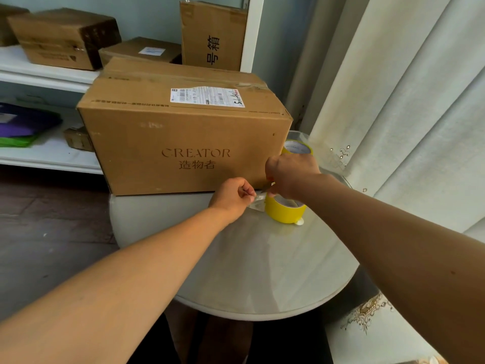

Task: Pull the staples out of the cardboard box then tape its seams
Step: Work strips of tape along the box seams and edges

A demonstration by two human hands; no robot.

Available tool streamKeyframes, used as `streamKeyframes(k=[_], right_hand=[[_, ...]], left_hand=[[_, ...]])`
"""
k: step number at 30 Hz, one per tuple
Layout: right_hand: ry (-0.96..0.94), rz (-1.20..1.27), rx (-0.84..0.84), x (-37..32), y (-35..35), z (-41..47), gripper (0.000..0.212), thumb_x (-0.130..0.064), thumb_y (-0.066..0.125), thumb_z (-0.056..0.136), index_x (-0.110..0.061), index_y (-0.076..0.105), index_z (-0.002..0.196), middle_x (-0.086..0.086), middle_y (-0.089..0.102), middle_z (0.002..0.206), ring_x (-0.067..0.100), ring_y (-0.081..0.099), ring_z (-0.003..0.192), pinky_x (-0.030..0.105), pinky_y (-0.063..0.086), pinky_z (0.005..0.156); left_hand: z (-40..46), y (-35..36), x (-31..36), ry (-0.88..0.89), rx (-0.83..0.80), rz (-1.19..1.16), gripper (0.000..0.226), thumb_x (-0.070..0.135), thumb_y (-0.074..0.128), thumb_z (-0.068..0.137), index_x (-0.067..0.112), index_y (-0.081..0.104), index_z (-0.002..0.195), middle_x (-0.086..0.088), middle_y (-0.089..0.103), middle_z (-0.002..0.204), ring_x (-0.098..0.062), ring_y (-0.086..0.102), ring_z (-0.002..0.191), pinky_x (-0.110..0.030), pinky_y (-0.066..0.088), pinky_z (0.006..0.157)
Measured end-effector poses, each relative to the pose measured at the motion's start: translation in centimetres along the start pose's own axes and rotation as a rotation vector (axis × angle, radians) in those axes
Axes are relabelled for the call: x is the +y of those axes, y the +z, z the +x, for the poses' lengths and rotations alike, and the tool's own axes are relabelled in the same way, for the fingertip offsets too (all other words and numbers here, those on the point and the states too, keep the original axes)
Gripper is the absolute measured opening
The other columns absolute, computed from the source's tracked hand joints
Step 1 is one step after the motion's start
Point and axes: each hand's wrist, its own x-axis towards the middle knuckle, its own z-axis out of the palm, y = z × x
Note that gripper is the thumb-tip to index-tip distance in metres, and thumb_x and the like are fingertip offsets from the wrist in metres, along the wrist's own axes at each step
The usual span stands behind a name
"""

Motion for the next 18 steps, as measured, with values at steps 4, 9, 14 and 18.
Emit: streamKeyframes(k=[4, 9, 14, 18], right_hand=[[-0.015, -0.020, -0.051, -0.3, -0.7, 0.2, 0.053, -0.044, 0.068, 0.084, -0.020, 0.049, 0.127, 0.004, 0.058, 0.123, 0.025, 0.054, 0.117, 0.029, 0.037, 0.074], [-0.011, -0.026, -0.083, -1.2, -0.4, 0.2, 0.052, -0.041, 0.068, 0.085, -0.018, 0.048, 0.127, 0.005, 0.056, 0.125, 0.026, 0.054, 0.118, 0.030, 0.036, 0.073], [-0.005, -0.037, -0.090, -1.4, -1.0, 0.2, 0.053, -0.040, 0.066, 0.087, -0.016, 0.046, 0.129, 0.006, 0.055, 0.126, 0.026, 0.053, 0.119, 0.031, 0.036, 0.073], [-0.025, -0.071, -0.117, -1.6, -1.2, 0.1, 0.057, -0.042, 0.067, 0.085, -0.015, 0.044, 0.130, 0.006, 0.055, 0.126, 0.026, 0.053, 0.119, 0.032, 0.037, 0.074]], left_hand=[[0.1, 0.0, -0.1, 0.000, 0.001, -0.003, 0.026, 0.005, 0.063, 0.085, 0.024, 0.056, 0.069, -0.001, 0.062, 0.081, -0.015, 0.054, 0.079, -0.036, 0.049, 0.080], [0.1, 0.0, 0.0, 0.009, -0.007, -0.012, 0.027, 0.004, 0.064, 0.084, 0.024, 0.056, 0.068, -0.006, 0.064, 0.084, -0.018, 0.055, 0.080, -0.035, 0.049, 0.080], [0.0, -0.1, -0.1, 0.008, -0.018, -0.020, 0.027, 0.003, 0.063, 0.085, 0.024, 0.056, 0.069, 0.001, 0.060, 0.079, -0.015, 0.054, 0.081, -0.032, 0.047, 0.081], [-0.1, -0.1, 0.3, 0.009, -0.040, -0.033, 0.021, 0.003, 0.063, 0.086, 0.019, 0.057, 0.074, 0.001, 0.059, 0.080, -0.014, 0.053, 0.080, -0.030, 0.045, 0.080]])
